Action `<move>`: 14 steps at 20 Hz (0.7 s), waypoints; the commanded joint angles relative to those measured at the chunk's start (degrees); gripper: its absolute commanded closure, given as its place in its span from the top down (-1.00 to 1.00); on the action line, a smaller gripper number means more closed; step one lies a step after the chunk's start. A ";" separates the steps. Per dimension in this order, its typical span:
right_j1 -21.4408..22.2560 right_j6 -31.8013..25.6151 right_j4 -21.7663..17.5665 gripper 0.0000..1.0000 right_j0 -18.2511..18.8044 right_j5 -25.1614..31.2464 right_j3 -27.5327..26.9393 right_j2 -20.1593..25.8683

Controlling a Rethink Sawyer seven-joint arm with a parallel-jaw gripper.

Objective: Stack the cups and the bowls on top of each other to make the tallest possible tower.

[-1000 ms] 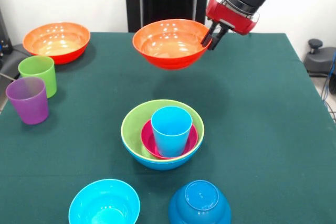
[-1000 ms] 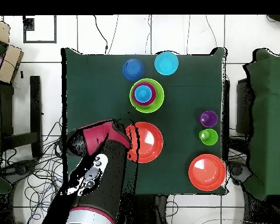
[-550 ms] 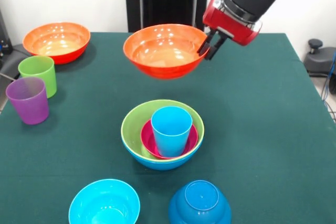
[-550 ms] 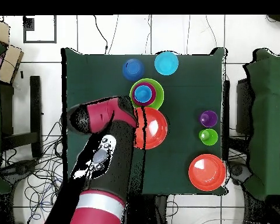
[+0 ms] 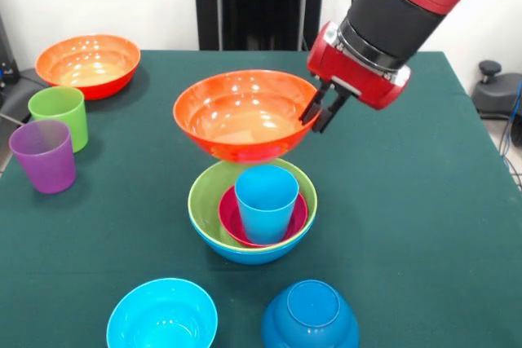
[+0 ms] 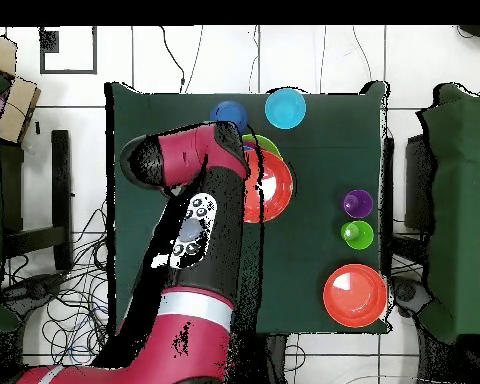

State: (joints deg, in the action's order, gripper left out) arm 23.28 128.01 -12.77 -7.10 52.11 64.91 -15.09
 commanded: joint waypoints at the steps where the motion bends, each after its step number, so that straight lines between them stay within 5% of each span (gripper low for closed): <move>1: -2.62 -2.96 1.77 -1.00 0.52 6.89 -6.89 8.00; 14: -2.74 -1.74 3.16 -1.00 -0.92 8.80 -7.73 7.14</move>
State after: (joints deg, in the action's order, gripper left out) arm 20.54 128.01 -10.59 -7.48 55.17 59.14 -13.96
